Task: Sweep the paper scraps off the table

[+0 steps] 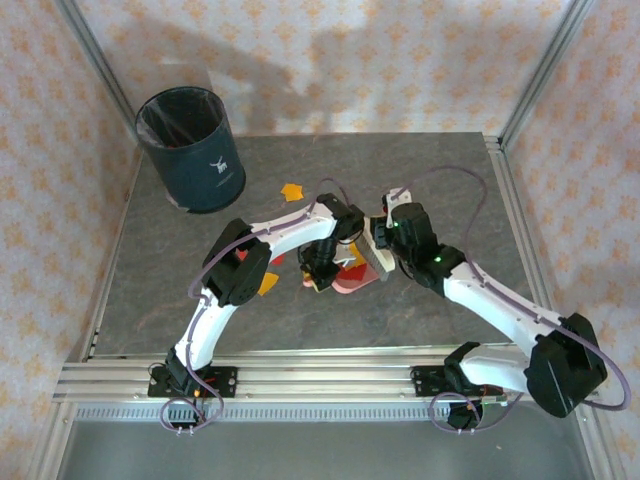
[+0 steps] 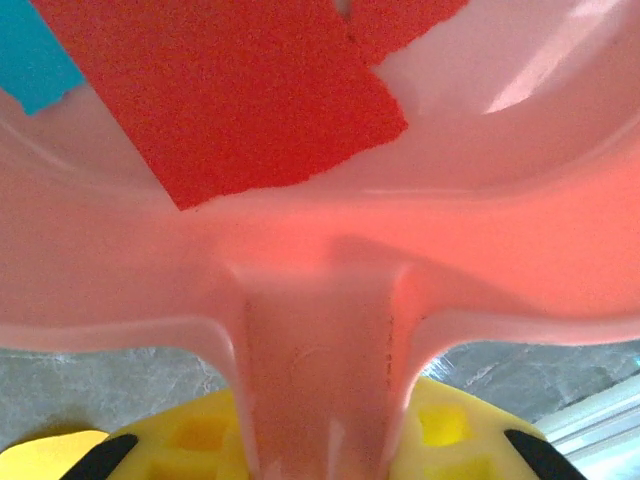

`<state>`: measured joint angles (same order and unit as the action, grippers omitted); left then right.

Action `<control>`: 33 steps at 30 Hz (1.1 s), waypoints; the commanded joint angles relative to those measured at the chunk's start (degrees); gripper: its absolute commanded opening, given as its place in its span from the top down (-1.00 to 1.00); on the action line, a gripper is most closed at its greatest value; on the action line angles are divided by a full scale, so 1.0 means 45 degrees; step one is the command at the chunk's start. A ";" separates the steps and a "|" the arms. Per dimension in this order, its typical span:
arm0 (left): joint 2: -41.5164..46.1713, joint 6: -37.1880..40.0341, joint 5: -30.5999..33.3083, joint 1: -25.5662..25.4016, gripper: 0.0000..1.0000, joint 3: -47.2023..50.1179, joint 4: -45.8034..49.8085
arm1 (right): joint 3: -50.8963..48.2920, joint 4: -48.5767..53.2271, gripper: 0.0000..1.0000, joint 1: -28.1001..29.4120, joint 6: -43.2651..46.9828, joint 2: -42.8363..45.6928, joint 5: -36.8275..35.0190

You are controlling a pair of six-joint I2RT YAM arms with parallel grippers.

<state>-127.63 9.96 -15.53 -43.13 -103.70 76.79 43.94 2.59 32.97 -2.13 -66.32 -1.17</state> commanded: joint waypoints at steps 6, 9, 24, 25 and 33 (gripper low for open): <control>0.2314 -0.0894 0.0901 0.0108 1.00 0.1758 -0.1630 | -0.0253 -0.0743 1.00 0.0004 -0.0840 0.1013 -0.1645; 0.2997 -0.1125 0.1035 0.0154 1.00 0.2406 -0.1980 | -0.0124 -0.0771 1.00 -0.0209 -0.1216 0.0916 -0.1728; 0.7596 -0.2615 0.1695 0.0837 1.00 0.5262 -0.2171 | 0.2636 -0.2534 1.00 -0.1362 -0.3257 -0.3610 0.1605; 0.7909 -0.2721 0.1802 0.0947 1.00 0.5399 -0.2110 | 0.3027 -0.2649 1.00 -0.1387 -0.3346 -0.4105 0.1958; 1.0168 -0.3752 0.2315 0.2061 1.00 0.6608 -0.2083 | 0.6314 -0.3353 1.00 -0.1386 -0.4516 -0.7809 0.4482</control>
<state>-85.10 -3.95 -7.94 -35.05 -75.46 66.59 67.99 -8.16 26.94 -19.14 -98.83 13.54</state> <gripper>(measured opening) 0.240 0.219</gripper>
